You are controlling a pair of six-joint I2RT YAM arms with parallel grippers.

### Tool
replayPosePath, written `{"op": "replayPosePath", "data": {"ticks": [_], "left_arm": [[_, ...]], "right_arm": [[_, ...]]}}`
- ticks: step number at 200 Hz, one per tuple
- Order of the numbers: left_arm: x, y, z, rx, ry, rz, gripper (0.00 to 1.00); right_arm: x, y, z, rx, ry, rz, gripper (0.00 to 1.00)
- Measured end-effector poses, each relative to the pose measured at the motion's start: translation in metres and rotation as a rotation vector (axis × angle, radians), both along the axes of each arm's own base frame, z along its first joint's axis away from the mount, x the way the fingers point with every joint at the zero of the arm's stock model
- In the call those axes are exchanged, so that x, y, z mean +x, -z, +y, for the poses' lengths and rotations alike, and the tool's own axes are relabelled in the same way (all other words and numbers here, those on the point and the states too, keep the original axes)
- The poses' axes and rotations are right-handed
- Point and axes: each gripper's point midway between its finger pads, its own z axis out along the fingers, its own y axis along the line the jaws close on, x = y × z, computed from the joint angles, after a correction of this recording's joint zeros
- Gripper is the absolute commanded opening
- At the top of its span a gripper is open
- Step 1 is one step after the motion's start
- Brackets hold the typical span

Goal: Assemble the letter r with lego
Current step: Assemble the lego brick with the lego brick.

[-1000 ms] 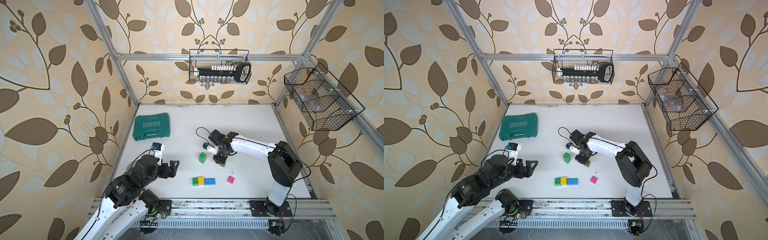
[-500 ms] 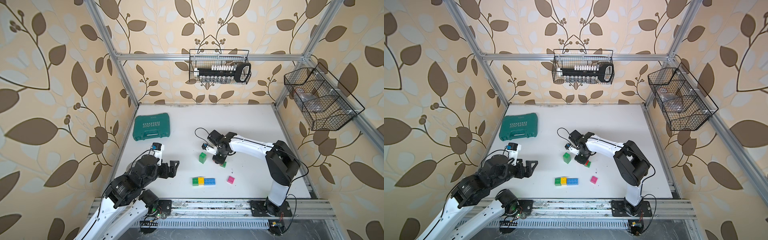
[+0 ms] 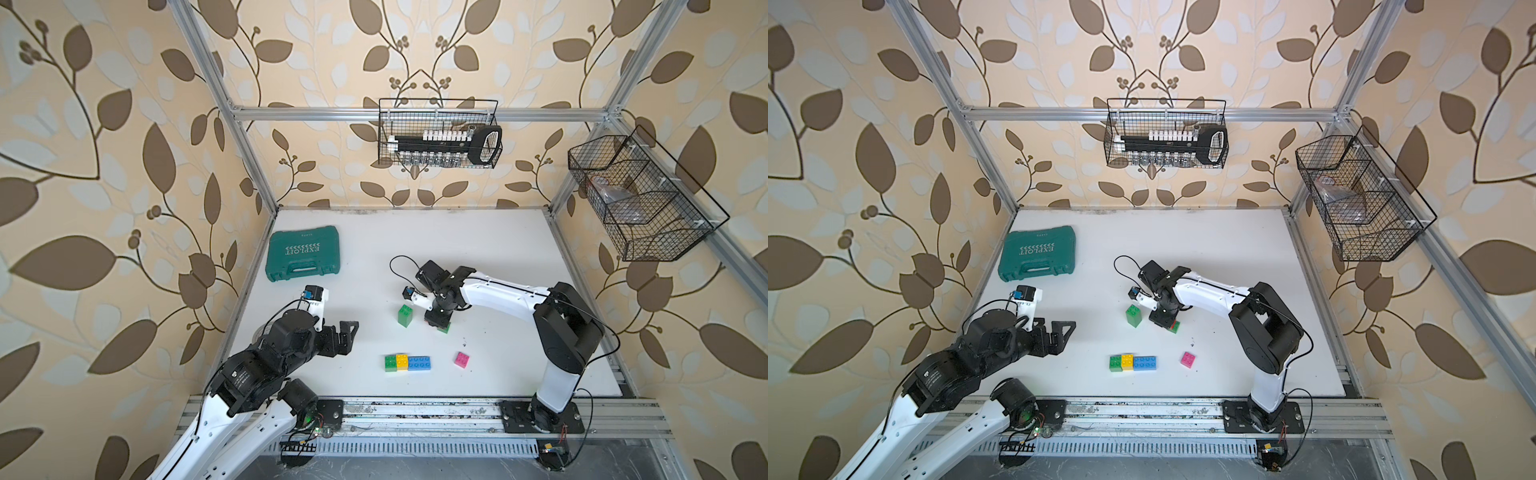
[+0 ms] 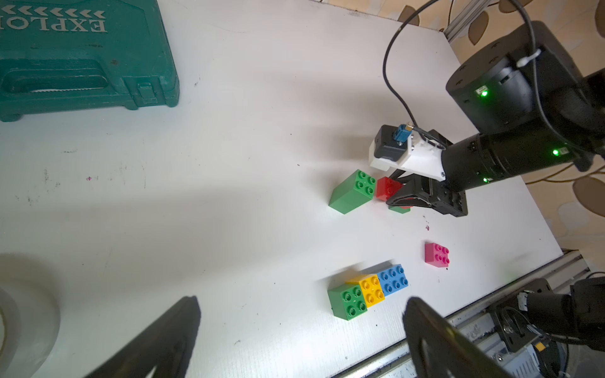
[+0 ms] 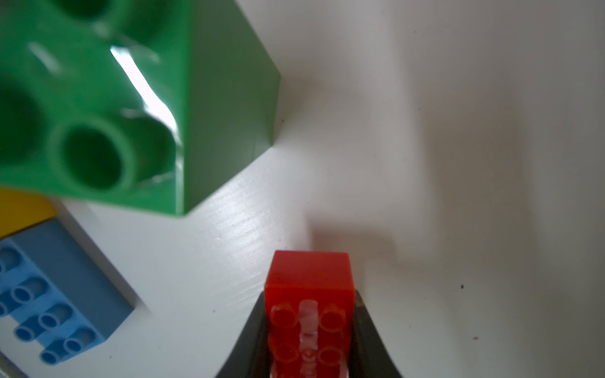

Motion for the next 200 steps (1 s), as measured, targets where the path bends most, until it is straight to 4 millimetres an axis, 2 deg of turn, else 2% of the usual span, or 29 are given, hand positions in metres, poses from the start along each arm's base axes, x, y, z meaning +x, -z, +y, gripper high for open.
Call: {"op": "replayPosePath", "data": {"ticks": [104, 157, 200], "left_arm": [[0.000, 0.000, 0.000, 0.000, 0.000, 0.000, 0.99], [0.000, 0.001, 0.000, 0.002, 0.000, 0.002, 0.99], [0.000, 0.001, 0.000, 0.002, 0.000, 0.003, 0.99]], "right_arm": [[0.010, 0.001, 0.021, 0.139, 0.047, -0.050, 0.00], [0.013, 0.001, 0.024, 0.172, 0.202, -0.039, 0.00], [0.012, 0.000, 0.035, 0.198, 0.295, -0.060, 0.00]]}}
